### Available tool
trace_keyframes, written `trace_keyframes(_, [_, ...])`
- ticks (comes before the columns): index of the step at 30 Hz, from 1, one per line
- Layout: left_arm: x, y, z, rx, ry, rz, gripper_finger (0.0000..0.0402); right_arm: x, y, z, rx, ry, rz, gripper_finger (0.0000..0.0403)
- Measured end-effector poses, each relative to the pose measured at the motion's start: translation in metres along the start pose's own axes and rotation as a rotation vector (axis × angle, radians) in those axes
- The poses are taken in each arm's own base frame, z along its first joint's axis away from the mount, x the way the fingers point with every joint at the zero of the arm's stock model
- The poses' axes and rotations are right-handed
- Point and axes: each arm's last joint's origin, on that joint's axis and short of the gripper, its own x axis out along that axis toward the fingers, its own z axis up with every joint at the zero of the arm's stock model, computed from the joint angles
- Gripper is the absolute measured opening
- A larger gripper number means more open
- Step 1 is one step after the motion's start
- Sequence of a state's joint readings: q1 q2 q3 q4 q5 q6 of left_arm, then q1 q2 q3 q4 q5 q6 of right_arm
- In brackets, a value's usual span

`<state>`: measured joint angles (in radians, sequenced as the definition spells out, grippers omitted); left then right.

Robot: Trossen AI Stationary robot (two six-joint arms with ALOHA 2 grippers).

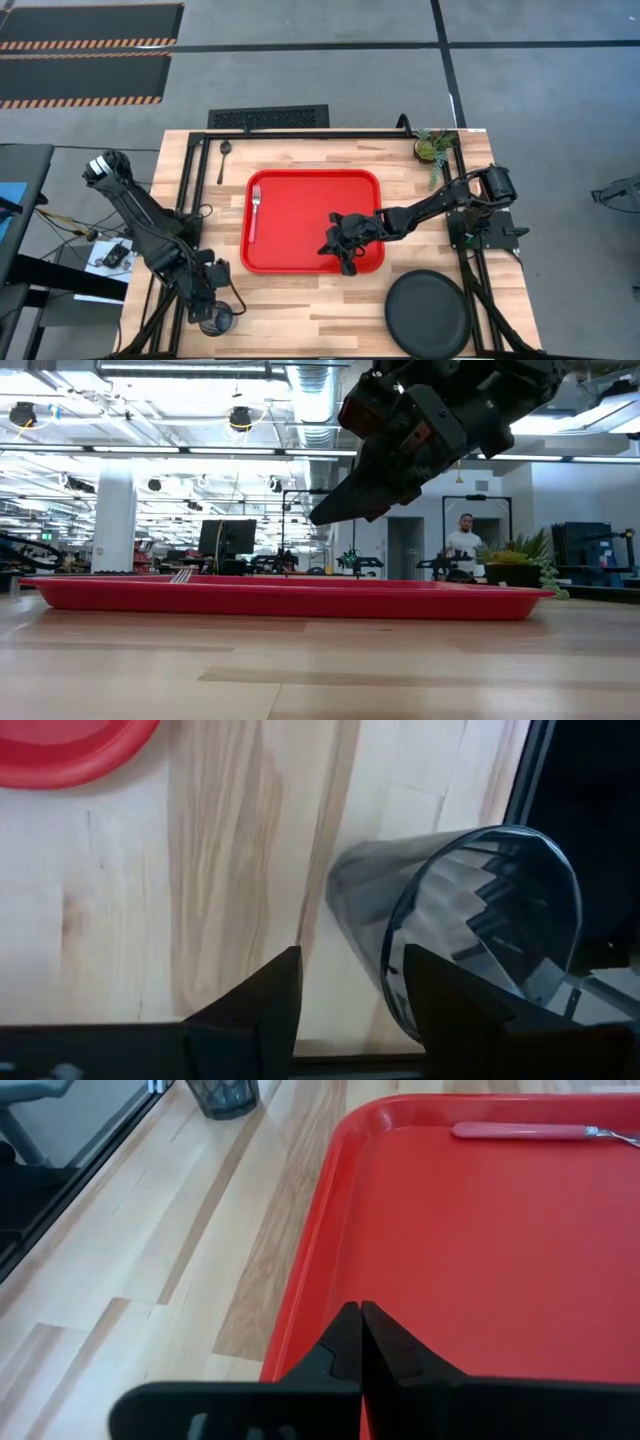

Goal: Pick and place plate/cup/fork/spoon on tray
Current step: Put the blue cup on the red serving tray

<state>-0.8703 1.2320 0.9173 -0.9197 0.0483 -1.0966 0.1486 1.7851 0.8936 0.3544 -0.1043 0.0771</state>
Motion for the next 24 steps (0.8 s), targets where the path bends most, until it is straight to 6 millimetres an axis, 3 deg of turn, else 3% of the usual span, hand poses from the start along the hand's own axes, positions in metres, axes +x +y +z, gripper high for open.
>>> trace_keyframes(11, [0.013, 0.004, -0.002, -0.015, 0.000, -0.016, 0.0151, 0.000, 0.000, 0.000, -0.007, 0.001, 0.000, 0.0011])
trace_keyframes(14, [0.013, 0.004, -0.002, -0.011, -0.014, -0.012, 0.0118, 0.000, 0.000, 0.000, -0.007, 0.001, 0.000, 0.0011])
trace_keyframes(20, [0.013, 0.005, -0.002, 0.068, -0.019, -0.004, 0.0014, 0.000, 0.000, 0.000, -0.007, 0.001, 0.000, 0.0011])
trace_keyframes(24, [0.010, 0.005, 0.002, 0.118, -0.056, 0.015, 0.0006, 0.000, 0.000, 0.000, 0.000, 0.001, 0.000, 0.0011])
